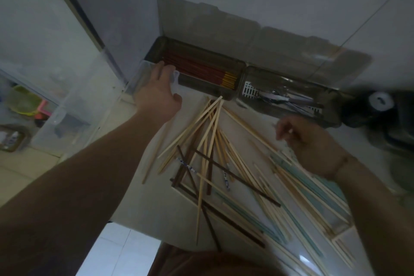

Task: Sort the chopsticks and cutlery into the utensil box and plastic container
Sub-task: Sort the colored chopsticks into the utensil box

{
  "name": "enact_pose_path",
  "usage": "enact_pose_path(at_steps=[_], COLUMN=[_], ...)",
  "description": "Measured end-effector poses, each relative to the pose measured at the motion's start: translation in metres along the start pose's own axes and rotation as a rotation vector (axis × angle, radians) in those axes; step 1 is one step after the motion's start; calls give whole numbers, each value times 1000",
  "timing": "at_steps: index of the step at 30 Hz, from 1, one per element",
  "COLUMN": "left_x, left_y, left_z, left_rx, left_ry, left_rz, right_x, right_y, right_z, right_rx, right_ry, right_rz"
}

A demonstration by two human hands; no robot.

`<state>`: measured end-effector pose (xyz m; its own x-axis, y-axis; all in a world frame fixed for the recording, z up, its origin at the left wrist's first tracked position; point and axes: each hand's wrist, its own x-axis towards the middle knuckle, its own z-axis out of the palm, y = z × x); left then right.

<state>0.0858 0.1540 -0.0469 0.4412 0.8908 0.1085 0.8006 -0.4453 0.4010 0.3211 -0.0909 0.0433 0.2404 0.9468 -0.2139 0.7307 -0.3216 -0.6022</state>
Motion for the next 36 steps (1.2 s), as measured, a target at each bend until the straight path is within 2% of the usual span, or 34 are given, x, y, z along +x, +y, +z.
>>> enact_pose_path(at_steps=[4, 7, 10, 13, 16, 18, 20, 22, 26, 29, 31, 36], left_x=[0, -1, -1, -2, -2, -2, -1, -2, -3, -3, -3, -3], left_y=[2, 1, 2, 1, 1, 1, 1, 1, 2, 2, 2, 3], left_z=[-1, 1, 2, 2, 4, 4, 3, 3, 2, 1, 2, 0], left_rx=[-3, 16, 35, 47, 36, 37, 38, 45, 13, -9, -21, -13], left_ry=[13, 32, 42, 54, 54, 50, 37, 36, 4, -2, -6, -22], left_rz=[-9, -20, -24, -19, -28, -25, -30, -29, -29, -28, -25, -36], right_x=[70, 120, 158, 187, 210, 218, 218, 213, 175, 112, 66, -38], right_y=[-14, -27, -38, -42, -35, -30, -26, -23, -13, -5, 7, 21], right_z=[6, 12, 19, 29, 39, 45, 48, 48, 49, 60, 78, 120], right_rx=[128, -33, -222, -386, -471, -514, -577, -522, -141, -114, -183, -235], right_ry=[155, 194, 167, 57, -95, -126, -150, -131, 184, 348, 321, 123], right_rz=[-59, -74, -141, -210, -166, -129, -175, -224, -224, -194, -224, -260])
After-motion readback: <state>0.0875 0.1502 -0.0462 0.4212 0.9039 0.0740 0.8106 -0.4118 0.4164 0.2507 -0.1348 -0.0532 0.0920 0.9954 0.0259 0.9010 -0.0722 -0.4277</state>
